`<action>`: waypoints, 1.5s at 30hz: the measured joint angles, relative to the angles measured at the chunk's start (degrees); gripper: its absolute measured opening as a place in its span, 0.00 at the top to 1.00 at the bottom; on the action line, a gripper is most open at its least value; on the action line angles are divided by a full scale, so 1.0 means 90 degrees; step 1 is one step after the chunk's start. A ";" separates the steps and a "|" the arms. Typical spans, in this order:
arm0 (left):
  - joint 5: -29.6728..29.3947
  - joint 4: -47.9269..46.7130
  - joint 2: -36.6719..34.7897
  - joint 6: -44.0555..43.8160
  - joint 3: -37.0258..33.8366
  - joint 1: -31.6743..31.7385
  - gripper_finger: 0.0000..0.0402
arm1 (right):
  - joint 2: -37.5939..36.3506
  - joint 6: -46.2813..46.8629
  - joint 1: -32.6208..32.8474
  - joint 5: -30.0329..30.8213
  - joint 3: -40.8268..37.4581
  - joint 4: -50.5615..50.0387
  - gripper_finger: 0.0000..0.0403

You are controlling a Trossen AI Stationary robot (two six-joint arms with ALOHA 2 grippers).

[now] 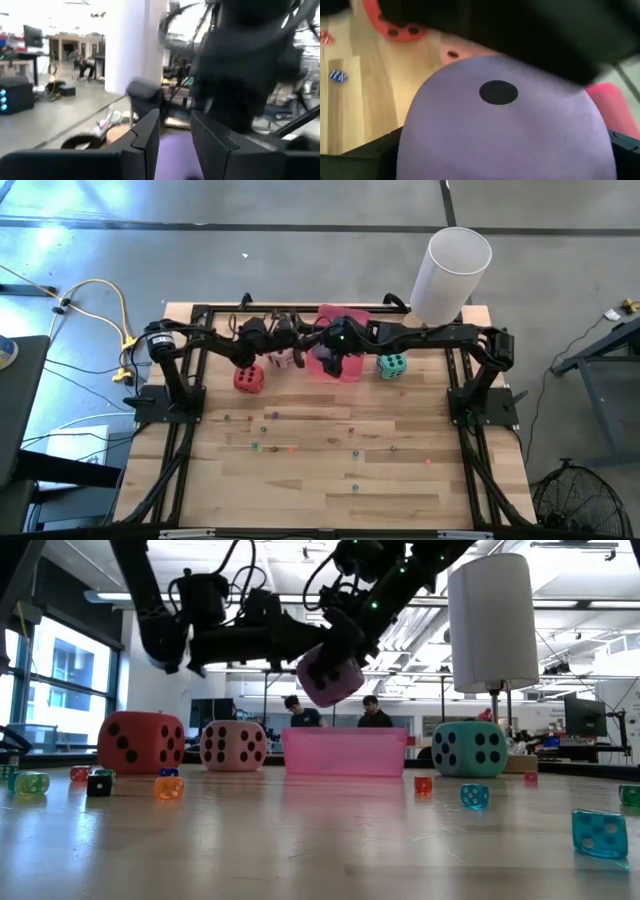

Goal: Pick & Place Dice
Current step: Put the large purple dice into the bin

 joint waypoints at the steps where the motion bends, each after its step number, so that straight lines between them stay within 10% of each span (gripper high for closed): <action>1: 0.0031 0.0015 0.0000 0.0000 0.0036 0.0017 0.73 | 0.0001 0.0025 -0.0008 -0.0022 -0.0022 -0.0013 0.03; 45: 0.0274 -0.1627 0.0019 0.0331 0.0170 -0.0452 0.73 | 0.0039 -0.0068 0.0000 0.0156 -0.0114 0.0503 0.03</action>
